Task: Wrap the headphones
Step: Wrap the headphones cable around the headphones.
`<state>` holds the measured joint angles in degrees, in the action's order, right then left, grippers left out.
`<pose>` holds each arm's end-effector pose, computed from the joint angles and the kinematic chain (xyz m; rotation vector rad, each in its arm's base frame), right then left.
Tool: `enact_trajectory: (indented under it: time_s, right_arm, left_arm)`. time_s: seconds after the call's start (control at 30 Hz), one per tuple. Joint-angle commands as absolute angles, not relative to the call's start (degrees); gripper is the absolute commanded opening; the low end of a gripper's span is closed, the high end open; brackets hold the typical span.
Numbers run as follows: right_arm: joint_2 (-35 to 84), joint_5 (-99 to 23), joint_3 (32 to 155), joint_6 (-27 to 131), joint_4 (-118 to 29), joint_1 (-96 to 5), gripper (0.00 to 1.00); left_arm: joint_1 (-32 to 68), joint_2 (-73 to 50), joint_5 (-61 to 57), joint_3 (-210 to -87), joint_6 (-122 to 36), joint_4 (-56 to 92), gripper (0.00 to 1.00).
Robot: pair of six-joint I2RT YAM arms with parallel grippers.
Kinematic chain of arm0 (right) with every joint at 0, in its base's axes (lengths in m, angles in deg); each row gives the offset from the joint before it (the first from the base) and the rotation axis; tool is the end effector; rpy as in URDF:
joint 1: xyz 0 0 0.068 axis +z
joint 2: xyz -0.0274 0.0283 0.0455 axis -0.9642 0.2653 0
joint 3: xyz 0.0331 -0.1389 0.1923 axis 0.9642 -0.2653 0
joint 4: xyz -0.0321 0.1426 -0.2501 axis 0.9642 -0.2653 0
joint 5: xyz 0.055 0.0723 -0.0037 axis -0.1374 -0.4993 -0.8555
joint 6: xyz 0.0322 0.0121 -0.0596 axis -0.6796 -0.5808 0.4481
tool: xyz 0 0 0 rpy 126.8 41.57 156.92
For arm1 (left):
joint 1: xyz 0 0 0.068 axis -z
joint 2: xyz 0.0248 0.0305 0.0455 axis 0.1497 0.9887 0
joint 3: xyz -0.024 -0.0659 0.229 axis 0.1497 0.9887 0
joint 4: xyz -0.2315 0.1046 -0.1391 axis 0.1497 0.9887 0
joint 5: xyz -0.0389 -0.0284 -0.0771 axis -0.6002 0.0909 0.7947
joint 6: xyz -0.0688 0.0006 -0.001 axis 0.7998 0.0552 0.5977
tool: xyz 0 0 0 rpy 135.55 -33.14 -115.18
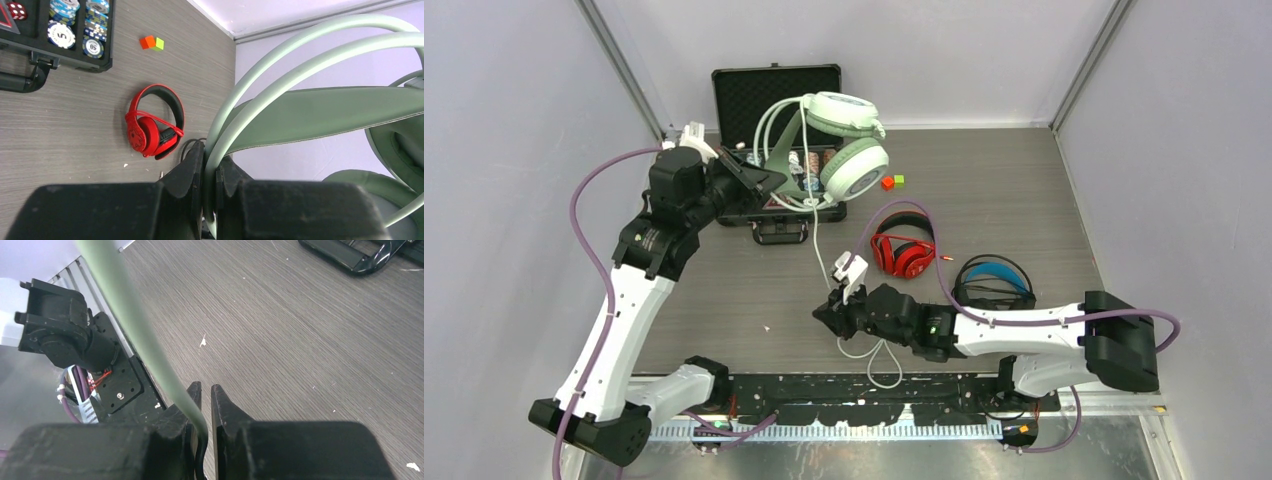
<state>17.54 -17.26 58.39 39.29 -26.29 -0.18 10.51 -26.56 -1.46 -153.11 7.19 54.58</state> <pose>0.1037 0.3269 0.1930 -0.7532 1.8092 0.9154 0.2556 -0.0974 0.4109 -0.6332 1.9277 -1.0789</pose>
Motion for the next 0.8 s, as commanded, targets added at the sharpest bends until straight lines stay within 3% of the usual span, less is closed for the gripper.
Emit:
enact_trajectory:
  time_s: [0.0,0.17,0.43,0.63,0.77]
  right_arm:
    - [15.8,-21.1,55.6,37.1,-16.3,-2.1,0.18]
    - [16.9,-23.9,54.1,35.6,-14.5,-3.3,0.23]
    - [16.2,-26.0,49.9,33.3,-11.1,-5.4,0.23]
    - [12.3,-26.7,47.2,32.7,-11.5,-7.0,0.01]
    - [9.7,-26.5,45.5,33.0,-13.1,-7.2,0.0]
  left_arm:
    - [10.4,-28.5,2.7,-156.6,9.6,49.7,0.0]
    - [10.4,-28.9,3.0,-157.2,8.7,50.7,0.0]
    - [10.4,-28.6,3.1,-160.3,5.1,54.3,0.0]
    - [10.3,-27.2,0.3,-165.2,-1.5,59.5,0.0]
    - [10.1,-26.7,-2.8,-167.6,-4.5,59.3,0.0]
